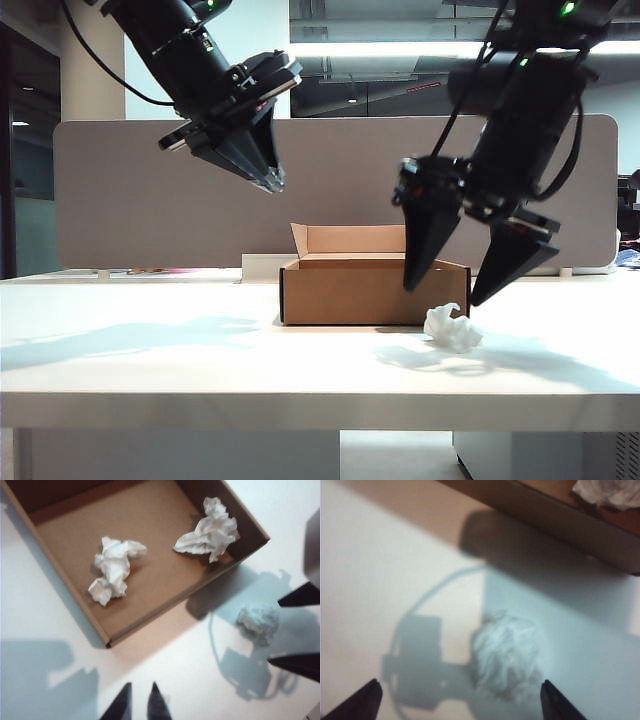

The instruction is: Pick up all the paper balls on the table and put them in the paper box.

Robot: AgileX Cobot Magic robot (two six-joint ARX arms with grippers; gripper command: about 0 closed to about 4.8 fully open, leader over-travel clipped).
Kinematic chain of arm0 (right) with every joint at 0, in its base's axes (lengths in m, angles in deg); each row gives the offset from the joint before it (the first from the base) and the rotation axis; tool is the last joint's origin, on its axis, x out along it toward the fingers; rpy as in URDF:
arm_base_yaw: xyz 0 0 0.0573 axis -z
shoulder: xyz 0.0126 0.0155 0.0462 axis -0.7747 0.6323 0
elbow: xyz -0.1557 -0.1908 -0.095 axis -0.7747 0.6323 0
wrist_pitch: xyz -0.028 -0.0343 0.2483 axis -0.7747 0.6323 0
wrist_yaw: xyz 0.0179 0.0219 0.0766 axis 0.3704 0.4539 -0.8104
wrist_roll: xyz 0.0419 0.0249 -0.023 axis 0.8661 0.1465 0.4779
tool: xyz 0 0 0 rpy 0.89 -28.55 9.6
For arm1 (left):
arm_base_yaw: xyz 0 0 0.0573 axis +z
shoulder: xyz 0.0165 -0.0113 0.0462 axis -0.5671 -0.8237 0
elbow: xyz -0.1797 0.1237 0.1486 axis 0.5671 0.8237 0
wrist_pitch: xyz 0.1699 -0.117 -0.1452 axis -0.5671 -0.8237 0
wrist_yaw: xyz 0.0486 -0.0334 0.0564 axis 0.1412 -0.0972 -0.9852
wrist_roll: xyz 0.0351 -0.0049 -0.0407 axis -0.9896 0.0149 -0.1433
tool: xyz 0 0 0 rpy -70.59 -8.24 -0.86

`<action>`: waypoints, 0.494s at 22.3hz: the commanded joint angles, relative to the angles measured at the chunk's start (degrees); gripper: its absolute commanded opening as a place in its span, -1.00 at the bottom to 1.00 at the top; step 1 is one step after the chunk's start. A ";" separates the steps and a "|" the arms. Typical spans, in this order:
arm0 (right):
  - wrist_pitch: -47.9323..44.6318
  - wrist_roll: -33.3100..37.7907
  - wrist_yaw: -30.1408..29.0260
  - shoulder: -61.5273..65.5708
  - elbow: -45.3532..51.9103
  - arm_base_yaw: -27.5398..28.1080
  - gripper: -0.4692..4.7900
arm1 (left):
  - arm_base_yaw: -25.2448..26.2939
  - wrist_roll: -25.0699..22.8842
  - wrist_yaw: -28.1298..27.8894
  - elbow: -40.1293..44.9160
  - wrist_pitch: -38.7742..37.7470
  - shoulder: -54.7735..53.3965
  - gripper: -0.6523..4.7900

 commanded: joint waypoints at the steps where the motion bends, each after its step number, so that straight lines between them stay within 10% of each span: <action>1: -1.18 0.22 3.19 1.62 -0.22 0.07 0.77 | 0.00 -0.87 0.44 -0.24 -1.62 0.77 -0.60; 6: -2.23 1.22 3.93 4.39 -0.22 0.04 0.34 | -0.02 -1.38 0.42 -0.24 -1.55 1.97 -0.60; 11: -2.12 1.33 3.93 4.68 -0.24 0.04 -0.64 | 0.00 -2.67 0.24 -0.24 -1.60 2.34 -0.60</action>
